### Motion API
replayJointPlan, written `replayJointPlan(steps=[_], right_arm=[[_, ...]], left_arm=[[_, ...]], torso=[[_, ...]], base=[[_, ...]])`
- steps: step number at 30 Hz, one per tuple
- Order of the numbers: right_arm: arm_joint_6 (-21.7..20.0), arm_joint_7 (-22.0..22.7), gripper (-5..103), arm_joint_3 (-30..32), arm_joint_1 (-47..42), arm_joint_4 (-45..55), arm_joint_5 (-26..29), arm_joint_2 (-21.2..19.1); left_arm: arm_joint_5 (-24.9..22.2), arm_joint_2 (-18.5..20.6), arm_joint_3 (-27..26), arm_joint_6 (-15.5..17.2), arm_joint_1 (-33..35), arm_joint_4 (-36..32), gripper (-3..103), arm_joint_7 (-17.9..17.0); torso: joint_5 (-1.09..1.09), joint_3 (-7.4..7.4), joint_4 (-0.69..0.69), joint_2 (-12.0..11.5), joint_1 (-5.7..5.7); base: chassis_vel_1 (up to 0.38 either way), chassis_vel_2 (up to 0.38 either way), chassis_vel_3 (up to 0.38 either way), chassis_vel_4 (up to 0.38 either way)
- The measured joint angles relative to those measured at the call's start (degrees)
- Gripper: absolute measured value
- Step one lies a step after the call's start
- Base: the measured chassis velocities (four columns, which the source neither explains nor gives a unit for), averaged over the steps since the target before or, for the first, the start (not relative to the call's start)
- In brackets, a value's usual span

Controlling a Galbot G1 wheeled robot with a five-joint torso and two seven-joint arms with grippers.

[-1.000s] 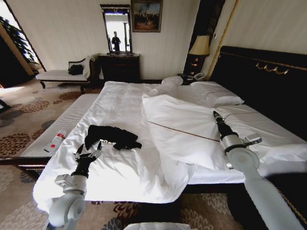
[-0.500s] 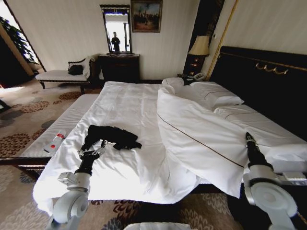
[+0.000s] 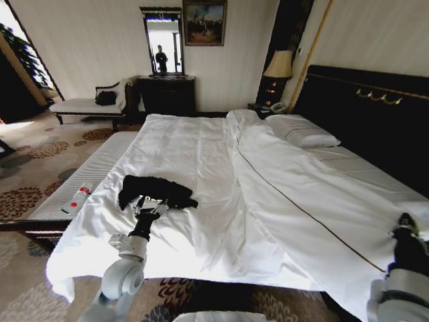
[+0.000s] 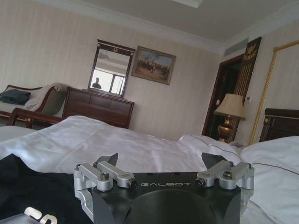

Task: Fold the clothes on the bed.

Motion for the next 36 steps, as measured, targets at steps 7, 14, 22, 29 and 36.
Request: replayJointPlan(steps=[7, 14, 22, 29, 36], right_arm=[[-0.54, 5.85, 2, 7.24, -2.46, 0.04, 1.52, 0.84], [-0.68, 11.93, 2, 7.8, -3.33, -1.2, -3.04, 4.41], [-1.76, 18.47, 2, 7.29, -3.97, -8.92, -5.13, 7.78], [-0.96, 18.65, 2, 7.28, -3.81, -14.28, -5.57, 6.6], [-0.65, 19.08, 2, 4.36, -2.1, -18.83, -7.1, 6.21]], left_arm=[[0.01, 0.75, 2.94, 0.02, -2.31, 1.97, 100, -0.07], [0.07, 1.27, 4.99, -0.07, -3.8, 3.57, 100, -0.09], [-0.07, 2.13, 4.9, -0.36, -4.16, 4.35, 100, -0.09], [0.08, 2.02, 5.26, -0.75, -4.06, 4.83, 100, -0.09], [0.25, 1.87, 5.68, -0.79, -4.32, 5.04, 100, -0.06]], torso=[[0.01, 0.0, 0.05, -0.01, 0.0], [-0.01, 0.01, 0.04, -0.01, 0.01], [0.01, 0.01, 0.05, -0.02, 0.02], [0.0, 0.0, 0.03, -0.01, 0.01], [-0.02, 0.0, -0.05, 0.0, 0.0]], base=[[0.0, 0.0, 0.0, 0.0], [0.0, 0.0, 0.0, 0.0], [0.0, 0.0, 0.0, 0.0], [0.0, 0.0, 0.0, 0.0], [0.0, 0.0, 0.0, 0.0]])
